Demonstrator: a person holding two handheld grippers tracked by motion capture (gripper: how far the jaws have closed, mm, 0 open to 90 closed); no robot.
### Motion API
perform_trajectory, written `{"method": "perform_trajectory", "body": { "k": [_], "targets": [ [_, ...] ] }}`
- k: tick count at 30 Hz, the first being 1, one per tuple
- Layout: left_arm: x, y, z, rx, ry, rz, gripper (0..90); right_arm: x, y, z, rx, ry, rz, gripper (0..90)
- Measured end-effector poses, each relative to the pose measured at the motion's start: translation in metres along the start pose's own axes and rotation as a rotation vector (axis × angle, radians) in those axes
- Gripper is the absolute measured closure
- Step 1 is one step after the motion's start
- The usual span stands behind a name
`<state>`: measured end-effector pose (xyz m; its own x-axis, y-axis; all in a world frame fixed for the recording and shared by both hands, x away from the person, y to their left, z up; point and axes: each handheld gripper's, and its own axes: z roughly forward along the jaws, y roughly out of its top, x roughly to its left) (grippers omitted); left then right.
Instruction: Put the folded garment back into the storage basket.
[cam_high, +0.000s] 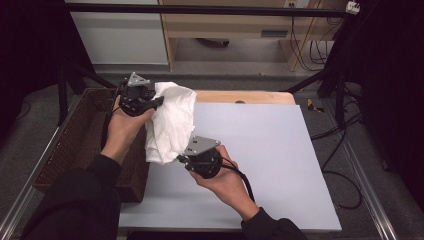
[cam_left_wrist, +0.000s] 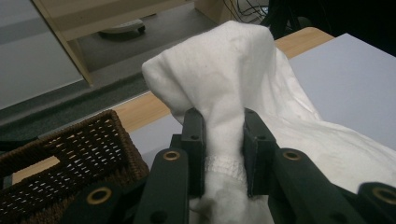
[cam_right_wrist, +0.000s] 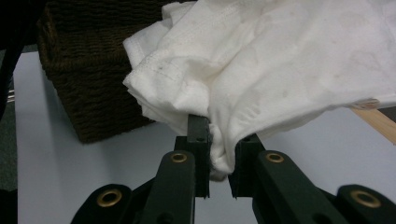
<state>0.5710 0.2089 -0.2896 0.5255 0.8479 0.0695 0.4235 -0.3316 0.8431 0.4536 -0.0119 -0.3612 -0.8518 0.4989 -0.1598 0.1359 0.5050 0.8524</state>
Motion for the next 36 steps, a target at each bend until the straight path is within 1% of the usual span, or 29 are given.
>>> {"method": "perform_trajectory", "body": {
  "k": [6, 12, 18, 22, 27, 36],
  "targets": [
    [0.009, 0.0, 0.0, 0.002, 0.014, -0.001, 74.1, -0.005, 0.009, 0.006, -0.007, 0.0, -0.009, 81.6],
    [0.014, -0.001, -0.003, 0.006, 0.019, 0.003, 74.1, -0.003, 0.014, 0.012, -0.006, 0.007, -0.025, 81.6],
    [0.018, 0.0, -0.005, 0.003, 0.023, -0.006, 74.1, -0.001, 0.018, 0.015, -0.01, 0.016, -0.026, 81.6],
    [0.021, 0.0, -0.005, 0.011, 0.026, -0.005, 74.0, -0.001, 0.021, 0.018, -0.008, 0.023, -0.027, 81.6],
    [0.026, -0.001, -0.006, 0.013, 0.032, -0.012, 74.0, -0.002, 0.025, 0.021, -0.006, 0.028, -0.028, 81.6],
    [0.034, -0.001, -0.008, 0.003, 0.043, -0.02, 73.9, -0.002, 0.031, 0.026, -0.015, 0.032, -0.023, 81.6]
  ]
}}
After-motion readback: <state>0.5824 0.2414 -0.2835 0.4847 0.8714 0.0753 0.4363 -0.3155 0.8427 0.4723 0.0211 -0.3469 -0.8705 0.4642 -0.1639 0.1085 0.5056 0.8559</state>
